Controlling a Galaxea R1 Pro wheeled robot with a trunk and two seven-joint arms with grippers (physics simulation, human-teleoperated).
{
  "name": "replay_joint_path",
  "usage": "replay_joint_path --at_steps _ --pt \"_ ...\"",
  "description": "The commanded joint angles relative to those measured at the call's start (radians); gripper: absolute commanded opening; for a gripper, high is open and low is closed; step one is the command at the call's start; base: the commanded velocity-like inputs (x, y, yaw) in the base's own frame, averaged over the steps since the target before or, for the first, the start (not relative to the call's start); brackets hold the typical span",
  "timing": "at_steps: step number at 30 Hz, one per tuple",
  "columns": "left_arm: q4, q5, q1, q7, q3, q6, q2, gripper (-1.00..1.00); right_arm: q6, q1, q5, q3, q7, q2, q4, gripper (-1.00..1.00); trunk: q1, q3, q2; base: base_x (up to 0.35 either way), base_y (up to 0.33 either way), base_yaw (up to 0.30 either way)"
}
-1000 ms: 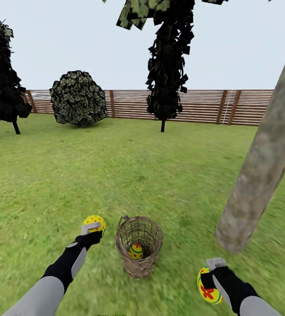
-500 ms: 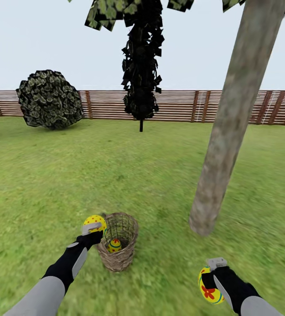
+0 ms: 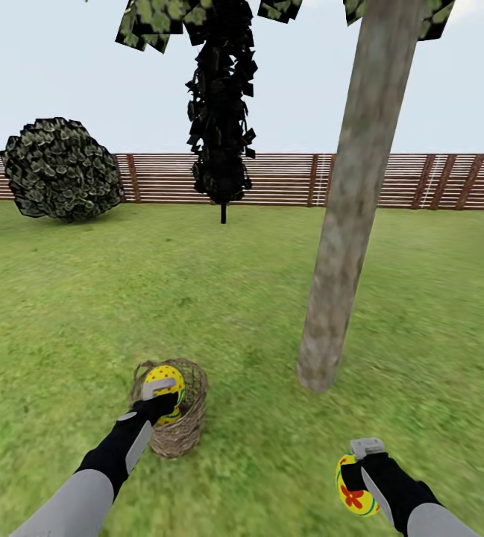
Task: Take the three Easter eggs out of the wicker basket on the lawn in the garden, then place them on the lawn next to a single tree (choose any tree) so that all three eggs are next to the same tree and none are left in the basket.
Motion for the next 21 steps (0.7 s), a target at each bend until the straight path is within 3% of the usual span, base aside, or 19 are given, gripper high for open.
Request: replay_joint_path --at_steps 1,21 --pt "-0.002 0.009 0.000 0.002 0.003 0.007 -0.002 -1.00 0.006 0.000 0.006 0.005 0.000 -0.001 -0.002 -1.00 0.000 -0.001 -0.001 0.000 -0.296 0.000" --pt "-0.002 0.010 0.000 0.002 0.003 0.007 -0.002 -1.00 0.006 0.000 0.005 0.003 0.000 -0.007 -0.002 -1.00 0.000 -0.001 -0.001 0.000 -0.295 0.000"
